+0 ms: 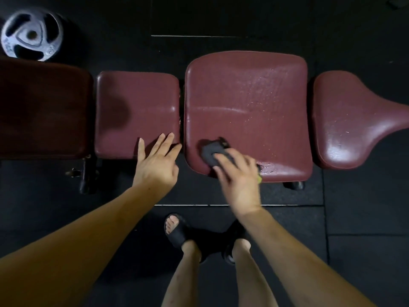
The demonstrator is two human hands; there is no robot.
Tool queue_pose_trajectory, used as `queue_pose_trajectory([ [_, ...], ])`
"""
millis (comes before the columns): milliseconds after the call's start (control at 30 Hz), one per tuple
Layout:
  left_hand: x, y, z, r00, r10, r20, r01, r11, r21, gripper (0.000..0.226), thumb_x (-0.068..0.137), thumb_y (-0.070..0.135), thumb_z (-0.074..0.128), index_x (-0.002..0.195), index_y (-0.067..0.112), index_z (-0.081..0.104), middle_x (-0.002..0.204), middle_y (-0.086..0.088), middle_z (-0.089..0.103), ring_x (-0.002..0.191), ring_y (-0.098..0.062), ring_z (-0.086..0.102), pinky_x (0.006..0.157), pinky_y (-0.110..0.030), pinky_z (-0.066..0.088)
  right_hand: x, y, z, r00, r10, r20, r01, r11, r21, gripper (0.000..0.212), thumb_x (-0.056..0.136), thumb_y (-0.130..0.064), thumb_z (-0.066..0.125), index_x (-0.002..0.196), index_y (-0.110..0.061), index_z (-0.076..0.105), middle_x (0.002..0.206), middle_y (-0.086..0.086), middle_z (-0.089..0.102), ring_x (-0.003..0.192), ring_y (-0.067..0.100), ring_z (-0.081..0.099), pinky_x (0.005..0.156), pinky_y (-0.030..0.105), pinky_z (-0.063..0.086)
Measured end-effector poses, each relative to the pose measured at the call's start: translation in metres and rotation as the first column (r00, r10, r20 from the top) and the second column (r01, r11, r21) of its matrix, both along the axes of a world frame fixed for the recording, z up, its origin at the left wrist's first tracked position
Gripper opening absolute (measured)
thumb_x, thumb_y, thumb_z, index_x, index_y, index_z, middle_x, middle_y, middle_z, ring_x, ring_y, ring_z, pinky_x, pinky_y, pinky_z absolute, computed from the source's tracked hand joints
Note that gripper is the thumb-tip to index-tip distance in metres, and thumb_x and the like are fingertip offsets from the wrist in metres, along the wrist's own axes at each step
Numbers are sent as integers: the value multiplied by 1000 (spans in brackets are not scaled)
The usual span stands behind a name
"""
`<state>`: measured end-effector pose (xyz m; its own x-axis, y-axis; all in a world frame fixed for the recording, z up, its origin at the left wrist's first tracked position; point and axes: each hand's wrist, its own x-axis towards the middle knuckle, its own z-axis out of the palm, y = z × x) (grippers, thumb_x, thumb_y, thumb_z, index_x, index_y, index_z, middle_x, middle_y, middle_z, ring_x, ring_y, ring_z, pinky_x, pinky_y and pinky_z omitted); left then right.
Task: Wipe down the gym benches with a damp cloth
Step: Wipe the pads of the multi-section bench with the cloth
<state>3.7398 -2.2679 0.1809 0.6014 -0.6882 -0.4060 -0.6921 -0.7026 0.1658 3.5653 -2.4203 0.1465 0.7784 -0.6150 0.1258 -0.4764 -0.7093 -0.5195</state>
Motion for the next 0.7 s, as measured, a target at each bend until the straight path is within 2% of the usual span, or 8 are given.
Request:
queue_pose_trajectory([
  [100,-6,-7,-1,1000,15,6,-14,999,-33,60,99,25,40,158,26,33,171,0,18,158,-17,7,124,-59,-9,-44,-29,0,988,-152,-15,153,988,21,27,101,-23,70,128,-22,73,137,4,62,107,32,51,94,49,48],
  [233,-16,-9,0,1000,-3,-7,2,999,-36,58,101,30,35,159,27,32,170,2,19,158,-15,9,125,-59,-6,-9,3,-4,935,-354,-29,355,934,45,26,101,-29,66,124,-21,75,136,5,64,108,33,51,92,46,47],
  [267,-19,-9,1,1000,-2,-10,2,999,-37,58,101,29,36,159,26,32,170,3,20,158,-15,9,125,-58,-6,6,17,-2,950,-311,-25,312,949,48,26,101,-29,65,123,-21,76,136,6,65,108,35,52,93,45,46],
  [333,-23,-8,2,1000,1,6,-1,999,-42,57,101,28,39,158,23,34,169,2,23,158,-15,12,125,-58,-4,28,33,0,995,-104,0,104,994,22,27,100,-27,63,124,-21,75,136,6,65,110,36,52,95,45,45],
  [400,-25,-10,3,1000,13,27,-11,998,-55,56,101,25,42,156,20,38,167,0,29,157,-17,16,125,-58,-2,26,23,1,997,70,21,-70,998,-2,28,100,-26,63,125,-21,74,137,7,64,109,36,53,96,48,48],
  [467,-30,-18,4,999,21,30,-19,998,-67,56,100,24,44,156,21,39,166,-2,31,156,-18,18,126,-58,-1,3,-4,-1,993,111,37,-111,994,-12,27,101,-27,65,126,-21,74,136,7,64,107,37,56,95,48,50],
  [600,-55,-49,7,999,-50,4,50,995,-83,59,101,28,37,159,24,32,168,1,25,157,-16,13,126,-55,-2,-71,-87,-15,993,-115,-23,114,993,-35,30,103,-31,61,129,-22,72,134,8,64,109,39,59,97,43,42],
  [700,-73,-71,3,996,-84,-10,83,993,-83,59,102,29,35,160,27,28,170,2,20,158,-15,9,126,-54,-2,-98,-131,-22,888,-455,-71,459,887,47,31,102,-29,61,129,-18,71,134,13,63,109,43,57,97,37,37],
])
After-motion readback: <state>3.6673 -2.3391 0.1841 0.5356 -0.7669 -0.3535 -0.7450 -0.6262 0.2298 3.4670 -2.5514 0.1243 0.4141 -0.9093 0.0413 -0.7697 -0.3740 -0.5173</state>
